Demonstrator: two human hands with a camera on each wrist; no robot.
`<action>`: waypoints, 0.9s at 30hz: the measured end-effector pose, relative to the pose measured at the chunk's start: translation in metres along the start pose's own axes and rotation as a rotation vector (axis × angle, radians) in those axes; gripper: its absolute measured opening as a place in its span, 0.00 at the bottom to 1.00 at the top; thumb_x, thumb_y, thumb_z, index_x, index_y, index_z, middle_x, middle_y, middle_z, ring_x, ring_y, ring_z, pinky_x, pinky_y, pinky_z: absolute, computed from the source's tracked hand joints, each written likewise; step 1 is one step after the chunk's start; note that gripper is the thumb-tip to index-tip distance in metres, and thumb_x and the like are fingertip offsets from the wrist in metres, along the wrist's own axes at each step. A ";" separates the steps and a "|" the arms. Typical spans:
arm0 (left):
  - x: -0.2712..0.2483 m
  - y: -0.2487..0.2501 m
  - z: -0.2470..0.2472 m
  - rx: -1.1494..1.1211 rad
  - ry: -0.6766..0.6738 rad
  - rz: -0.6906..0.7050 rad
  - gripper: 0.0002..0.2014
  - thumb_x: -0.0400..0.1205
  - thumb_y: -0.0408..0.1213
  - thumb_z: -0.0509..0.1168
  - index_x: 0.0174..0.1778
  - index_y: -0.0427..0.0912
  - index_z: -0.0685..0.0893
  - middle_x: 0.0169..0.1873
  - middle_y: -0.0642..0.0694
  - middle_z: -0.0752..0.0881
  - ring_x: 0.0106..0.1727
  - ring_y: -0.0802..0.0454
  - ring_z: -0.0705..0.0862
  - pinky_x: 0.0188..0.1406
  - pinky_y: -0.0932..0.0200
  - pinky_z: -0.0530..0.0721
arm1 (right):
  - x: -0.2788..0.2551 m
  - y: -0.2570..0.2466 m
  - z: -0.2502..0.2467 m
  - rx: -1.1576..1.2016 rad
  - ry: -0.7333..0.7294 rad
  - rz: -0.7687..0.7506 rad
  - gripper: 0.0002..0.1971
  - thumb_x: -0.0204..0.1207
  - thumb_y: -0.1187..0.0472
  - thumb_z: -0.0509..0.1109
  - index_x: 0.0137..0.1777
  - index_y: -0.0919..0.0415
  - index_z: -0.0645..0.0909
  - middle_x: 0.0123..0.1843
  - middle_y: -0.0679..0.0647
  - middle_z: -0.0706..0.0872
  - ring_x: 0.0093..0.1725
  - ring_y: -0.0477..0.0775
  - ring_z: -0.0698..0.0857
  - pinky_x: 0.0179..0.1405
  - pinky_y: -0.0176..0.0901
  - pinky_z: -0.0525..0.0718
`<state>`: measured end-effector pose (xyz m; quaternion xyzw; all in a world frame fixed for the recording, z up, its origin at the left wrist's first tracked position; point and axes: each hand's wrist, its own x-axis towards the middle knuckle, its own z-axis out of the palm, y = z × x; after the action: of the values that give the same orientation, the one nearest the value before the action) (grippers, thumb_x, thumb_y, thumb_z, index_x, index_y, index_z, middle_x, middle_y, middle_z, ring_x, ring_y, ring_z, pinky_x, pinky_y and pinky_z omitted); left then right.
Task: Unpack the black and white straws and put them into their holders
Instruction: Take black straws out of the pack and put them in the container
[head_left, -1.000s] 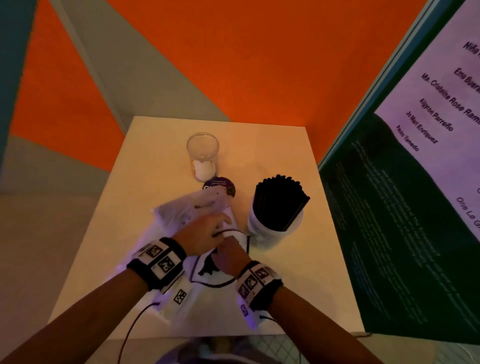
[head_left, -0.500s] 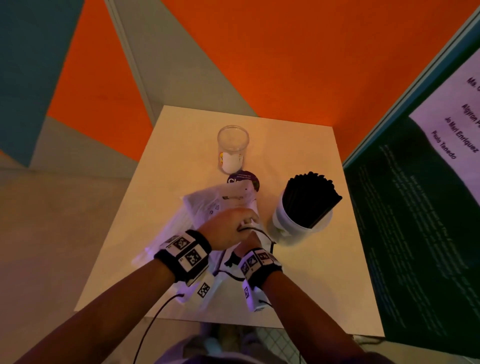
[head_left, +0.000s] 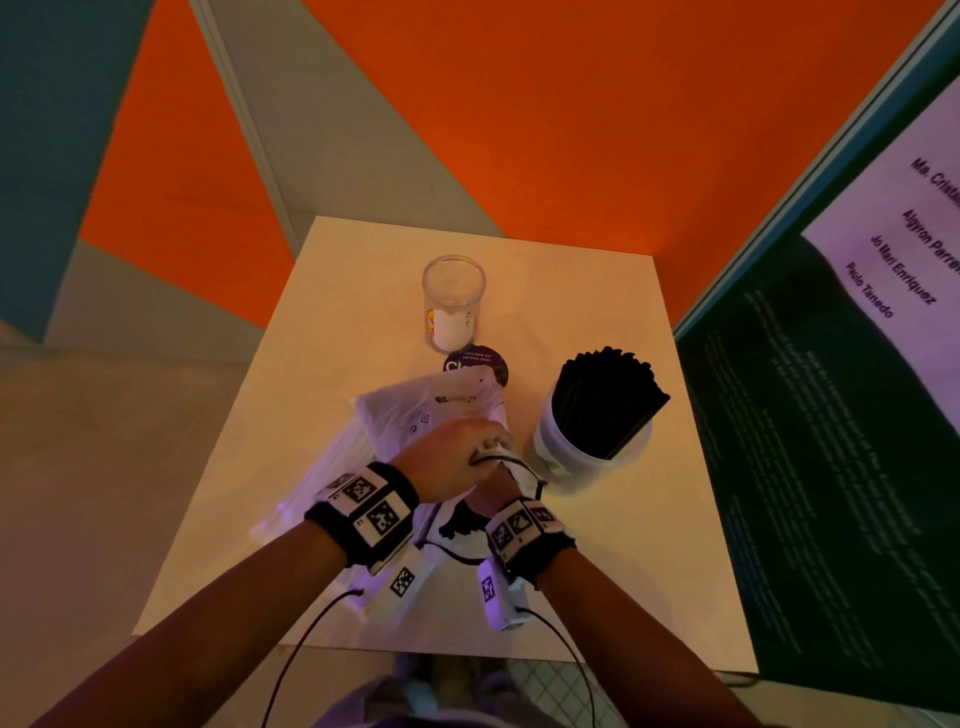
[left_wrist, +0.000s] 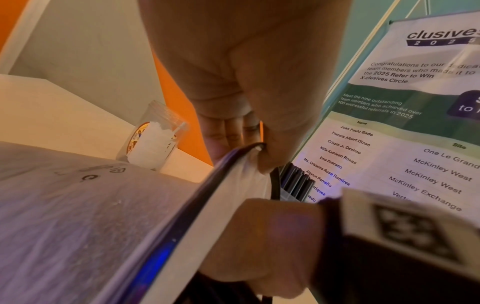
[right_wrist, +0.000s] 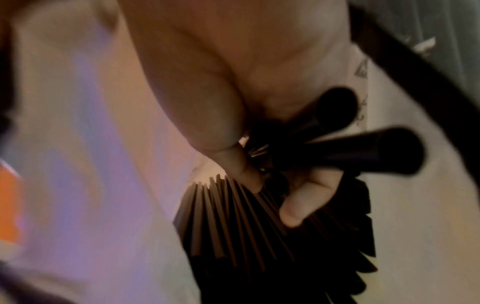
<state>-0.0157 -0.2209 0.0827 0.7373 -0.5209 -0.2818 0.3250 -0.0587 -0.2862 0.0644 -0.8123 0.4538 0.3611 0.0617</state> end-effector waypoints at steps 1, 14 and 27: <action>0.001 0.000 0.001 0.004 -0.001 0.005 0.12 0.81 0.32 0.66 0.61 0.42 0.82 0.54 0.46 0.84 0.46 0.59 0.77 0.43 0.80 0.73 | 0.008 0.009 0.023 0.296 -0.020 -0.206 0.13 0.80 0.71 0.61 0.59 0.79 0.79 0.40 0.48 0.79 0.37 0.43 0.77 0.42 0.36 0.80; 0.027 0.044 0.047 0.407 -0.137 0.206 0.28 0.75 0.63 0.66 0.65 0.50 0.78 0.63 0.53 0.76 0.64 0.55 0.71 0.65 0.61 0.67 | -0.012 0.234 -0.024 -0.120 -0.295 -0.537 0.09 0.79 0.63 0.63 0.57 0.60 0.77 0.35 0.50 0.78 0.32 0.50 0.76 0.30 0.38 0.72; 0.047 0.079 0.061 0.354 -0.166 0.079 0.06 0.83 0.42 0.63 0.52 0.47 0.81 0.31 0.55 0.81 0.29 0.63 0.78 0.30 0.75 0.76 | 0.004 0.298 -0.059 0.792 0.041 -0.836 0.12 0.85 0.52 0.59 0.53 0.55 0.82 0.46 0.46 0.85 0.44 0.41 0.83 0.49 0.39 0.79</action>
<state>-0.0943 -0.2969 0.1018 0.7362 -0.6158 -0.2327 0.1569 -0.2588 -0.4875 0.1729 -0.8444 0.1960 0.0929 0.4897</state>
